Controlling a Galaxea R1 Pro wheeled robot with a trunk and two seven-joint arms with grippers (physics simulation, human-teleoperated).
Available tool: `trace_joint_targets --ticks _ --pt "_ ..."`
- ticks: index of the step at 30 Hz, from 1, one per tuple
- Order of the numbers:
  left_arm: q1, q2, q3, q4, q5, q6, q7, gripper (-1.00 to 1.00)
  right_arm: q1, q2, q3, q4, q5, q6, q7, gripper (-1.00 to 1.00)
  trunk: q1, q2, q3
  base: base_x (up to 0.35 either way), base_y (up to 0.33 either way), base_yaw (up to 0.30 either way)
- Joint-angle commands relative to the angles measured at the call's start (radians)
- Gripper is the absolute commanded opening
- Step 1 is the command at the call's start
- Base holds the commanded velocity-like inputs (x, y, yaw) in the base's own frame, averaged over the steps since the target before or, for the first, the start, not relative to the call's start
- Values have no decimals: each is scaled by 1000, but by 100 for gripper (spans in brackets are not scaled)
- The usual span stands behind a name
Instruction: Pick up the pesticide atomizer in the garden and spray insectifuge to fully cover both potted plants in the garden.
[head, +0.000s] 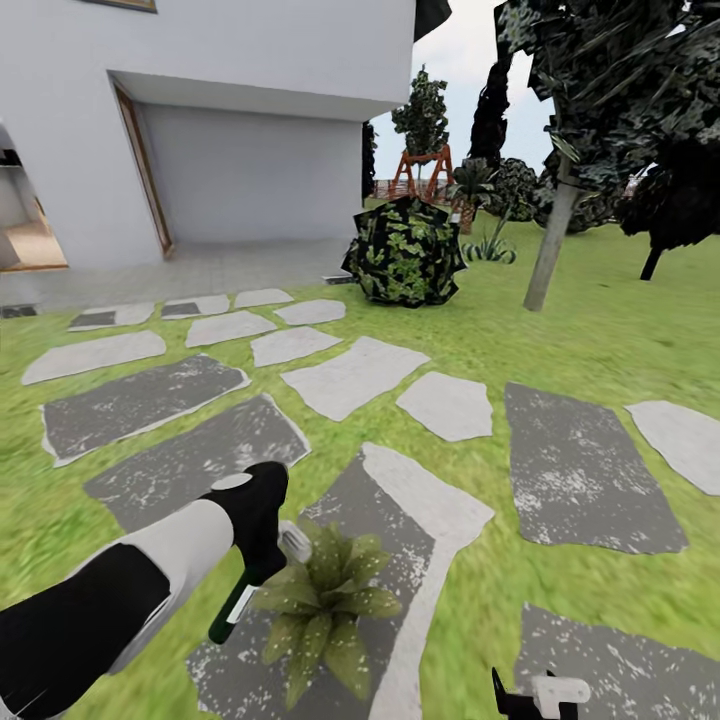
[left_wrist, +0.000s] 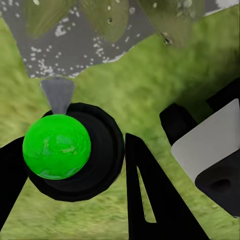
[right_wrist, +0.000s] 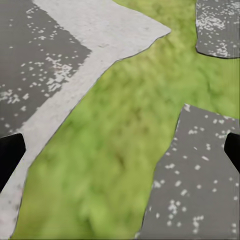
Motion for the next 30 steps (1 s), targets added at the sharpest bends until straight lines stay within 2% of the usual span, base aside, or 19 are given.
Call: trace_joint_targets --ticks 1,10,16,19,22,30 --pt "0 1 2 -2 -11 7 -9 -100 -1 0 -9 1 10 -4 2 100 0 0 -1 0 305 -1" --pt "-5 -1 3 -4 -11 7 -9 -100 -1 0 -9 1 10 -4 2 100 0 0 -1 65 308 -19" --pt "6 -2 2 -2 -13 7 -8 -100 -1 0 -9 1 9 -4 2 100 0 0 -1 70 115 -239" --pt "10 7 3 5 -14 5 -7 -100 -1 0 -9 1 10 -4 2 100 0 0 -1 3 5 -264" --pt "12 26 3 7 -14 4 -6 -100 -1 0 -9 1 10 -4 2 100 0 0 -1 -146 1 -259" --pt "12 31 4 8 -13 4 -6 -100 -1 0 -9 1 10 -4 2 100 0 0 -1 -295 108 -77"
